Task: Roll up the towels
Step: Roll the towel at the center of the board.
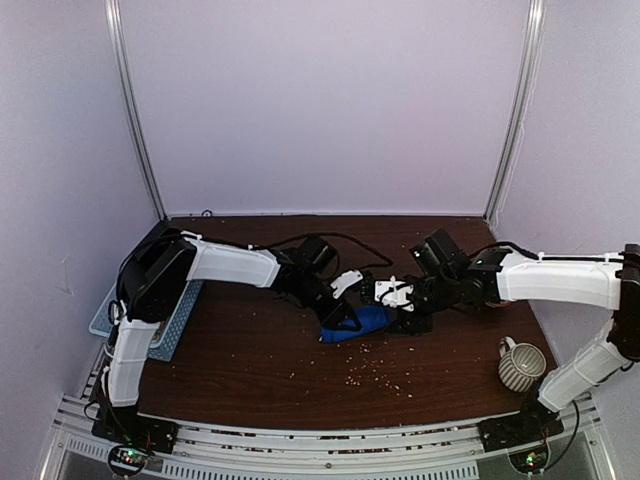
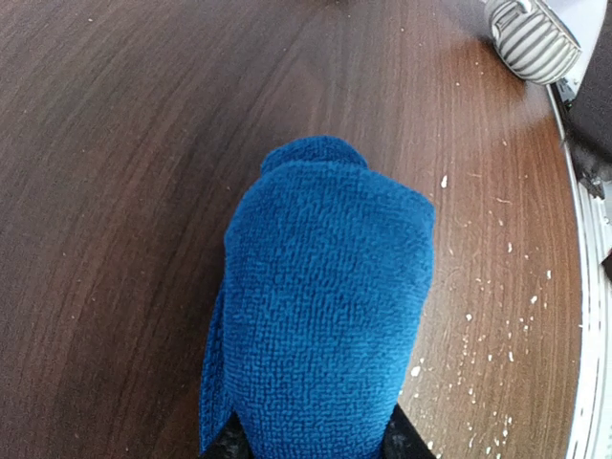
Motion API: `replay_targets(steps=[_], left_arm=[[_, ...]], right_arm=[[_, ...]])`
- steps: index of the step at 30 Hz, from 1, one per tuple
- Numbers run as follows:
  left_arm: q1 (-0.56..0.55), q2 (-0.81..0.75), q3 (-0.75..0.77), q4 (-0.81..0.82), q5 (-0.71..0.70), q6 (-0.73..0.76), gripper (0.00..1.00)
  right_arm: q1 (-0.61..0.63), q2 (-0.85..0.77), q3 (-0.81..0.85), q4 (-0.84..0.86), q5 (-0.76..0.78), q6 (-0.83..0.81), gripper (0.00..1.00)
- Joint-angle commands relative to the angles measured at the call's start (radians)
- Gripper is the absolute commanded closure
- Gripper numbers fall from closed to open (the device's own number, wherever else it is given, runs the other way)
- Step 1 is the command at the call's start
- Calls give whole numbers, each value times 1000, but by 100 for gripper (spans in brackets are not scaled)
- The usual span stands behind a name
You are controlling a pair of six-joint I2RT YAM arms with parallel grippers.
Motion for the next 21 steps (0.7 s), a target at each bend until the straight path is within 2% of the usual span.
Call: replay_targets(steps=[1,8,21], left_arm=[[4,87,-42,-146,11,-22,68],[6,85,-36,-152,47,-20,68],[6,99,-10,-200,68,18,67]], right_arm=[[60,70,33,124,145,-95,37],[111,195,57,176,204,-168,35],[124,333,78,249,241,-239,32]])
